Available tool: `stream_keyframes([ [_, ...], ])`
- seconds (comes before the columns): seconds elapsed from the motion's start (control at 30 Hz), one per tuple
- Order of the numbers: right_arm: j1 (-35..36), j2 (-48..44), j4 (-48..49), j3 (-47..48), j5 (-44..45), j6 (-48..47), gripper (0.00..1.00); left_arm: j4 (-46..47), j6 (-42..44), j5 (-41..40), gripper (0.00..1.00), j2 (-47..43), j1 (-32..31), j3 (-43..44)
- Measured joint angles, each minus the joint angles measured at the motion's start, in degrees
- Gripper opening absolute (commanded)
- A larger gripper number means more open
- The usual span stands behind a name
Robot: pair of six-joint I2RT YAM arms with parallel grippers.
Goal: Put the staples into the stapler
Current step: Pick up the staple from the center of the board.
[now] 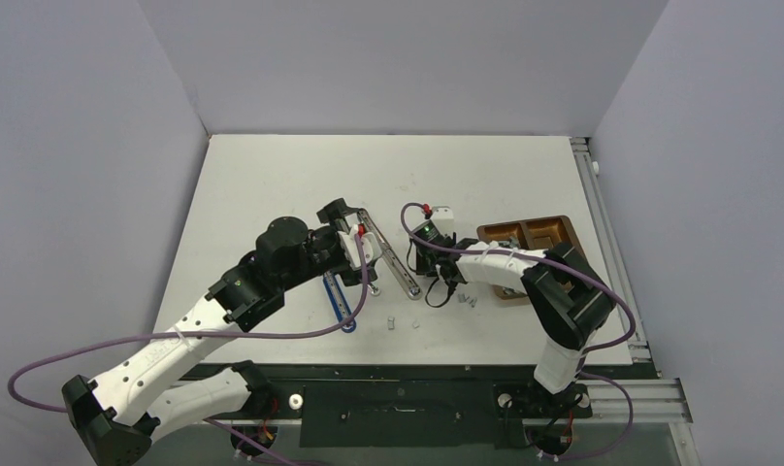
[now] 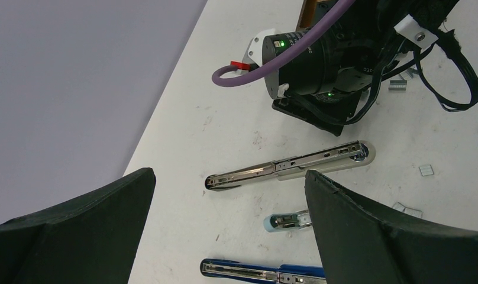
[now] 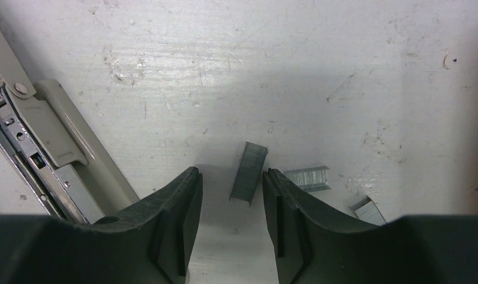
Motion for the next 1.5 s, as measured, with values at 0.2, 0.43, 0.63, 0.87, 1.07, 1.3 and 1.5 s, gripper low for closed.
stream_keyframes([
  [0.2, 0.6, -0.2, 0.7, -0.6, 1.2, 0.2, 0.35, 0.0, 0.0, 0.0, 0.96, 0.0, 0.0, 0.0],
  [0.43, 0.8, -0.2, 1.2, -1.1, 2.3, 1.1, 0.21, 0.0, 0.0, 0.0, 0.96, -0.3, 0.0, 0.0],
  [0.63, 0.8, -1.4, 1.7, -2.5, 2.8, 1.4, 0.10, 0.0, 0.0, 0.4, 0.96, -0.6, 0.0, -0.1],
  [0.87, 0.0, -5.1, 1.2, -3.9, -0.5, 1.5, 0.09, 1.4, 0.1, 1.3, 0.96, -0.8, 0.0, -1.8],
  [1.07, -7.5, -16.1, 3.4, -5.8, -15.6, 2.9, 0.09, 6.6, 4.7, 2.7, 0.96, -1.4, 0.0, -6.4],
  [1.3, -11.8, -24.9, 7.0, -5.6, -36.5, 4.8, 0.09, 16.6, 20.1, 6.6, 0.96, -1.8, 0.0, -15.4],
  [1.5, -12.8, -26.1, 11.7, -4.7, -50.8, 9.3, 0.09, 25.6, 35.3, 9.2, 0.96, -1.6, 0.1, -20.7],
])
